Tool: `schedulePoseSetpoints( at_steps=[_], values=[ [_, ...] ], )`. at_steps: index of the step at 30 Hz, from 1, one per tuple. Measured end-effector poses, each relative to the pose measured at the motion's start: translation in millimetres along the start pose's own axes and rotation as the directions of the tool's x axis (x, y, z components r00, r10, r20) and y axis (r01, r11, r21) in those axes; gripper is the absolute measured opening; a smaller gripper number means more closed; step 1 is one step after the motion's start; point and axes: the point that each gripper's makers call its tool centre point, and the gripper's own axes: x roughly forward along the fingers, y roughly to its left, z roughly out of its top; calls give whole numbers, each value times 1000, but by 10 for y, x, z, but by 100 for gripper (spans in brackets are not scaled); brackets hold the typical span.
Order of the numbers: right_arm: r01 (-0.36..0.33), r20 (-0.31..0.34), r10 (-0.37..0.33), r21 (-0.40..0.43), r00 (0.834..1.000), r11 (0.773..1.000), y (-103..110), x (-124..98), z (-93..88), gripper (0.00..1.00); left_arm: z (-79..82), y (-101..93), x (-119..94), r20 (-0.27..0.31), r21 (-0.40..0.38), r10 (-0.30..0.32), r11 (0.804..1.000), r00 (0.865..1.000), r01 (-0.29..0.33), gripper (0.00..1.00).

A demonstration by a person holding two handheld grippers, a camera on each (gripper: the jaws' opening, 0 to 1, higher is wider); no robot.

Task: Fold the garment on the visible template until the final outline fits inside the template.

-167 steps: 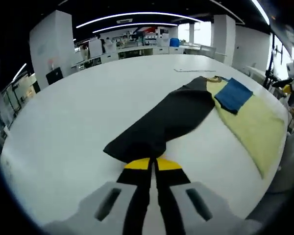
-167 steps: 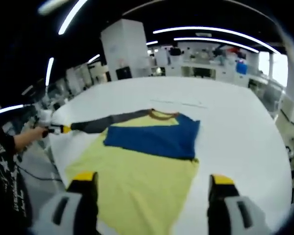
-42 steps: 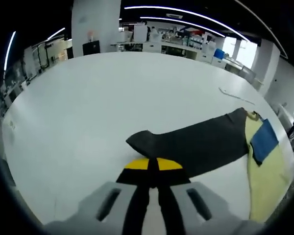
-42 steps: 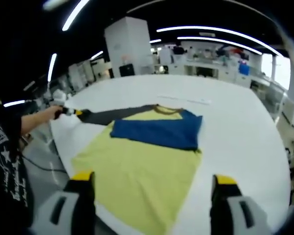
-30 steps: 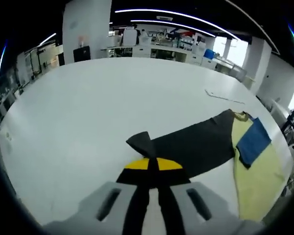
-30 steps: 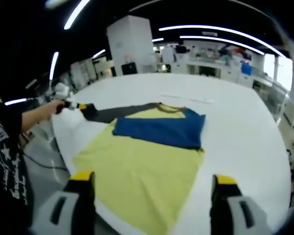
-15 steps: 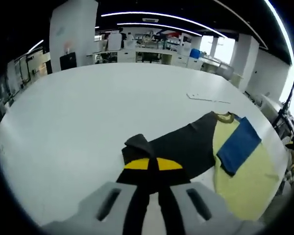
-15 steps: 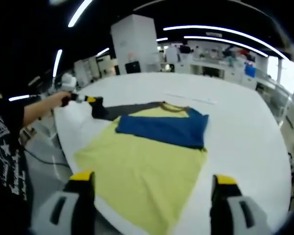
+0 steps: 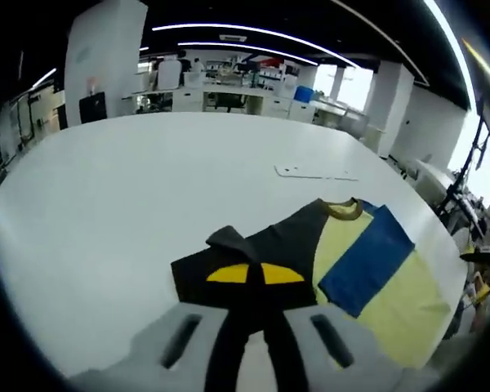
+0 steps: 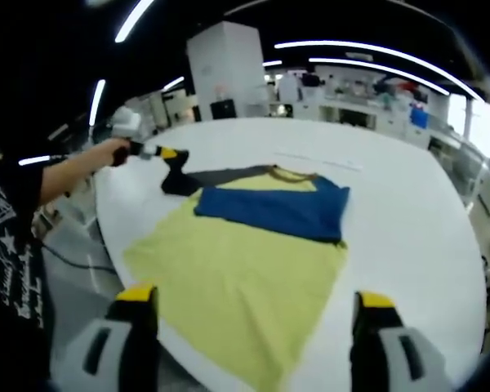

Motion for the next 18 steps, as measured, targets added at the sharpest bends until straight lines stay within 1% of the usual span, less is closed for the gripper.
schedulePoseSetpoints(
  at_steps=[5,16,18],
  values=[
    [-3,-3,3,-4,1000,1000,18,5,-12,99,84,-166,101,11,-4,-32,999,999,32,0],
    [-15,-10,15,1,1000,1000,50,31,-62,99,202,-509,231,19,19,-88,996,996,88,0],
    [-18,-11,18,3,1000,1000,60,42,-73,99,229,-610,254,22,22,-104,994,994,104,0]
  ],
)
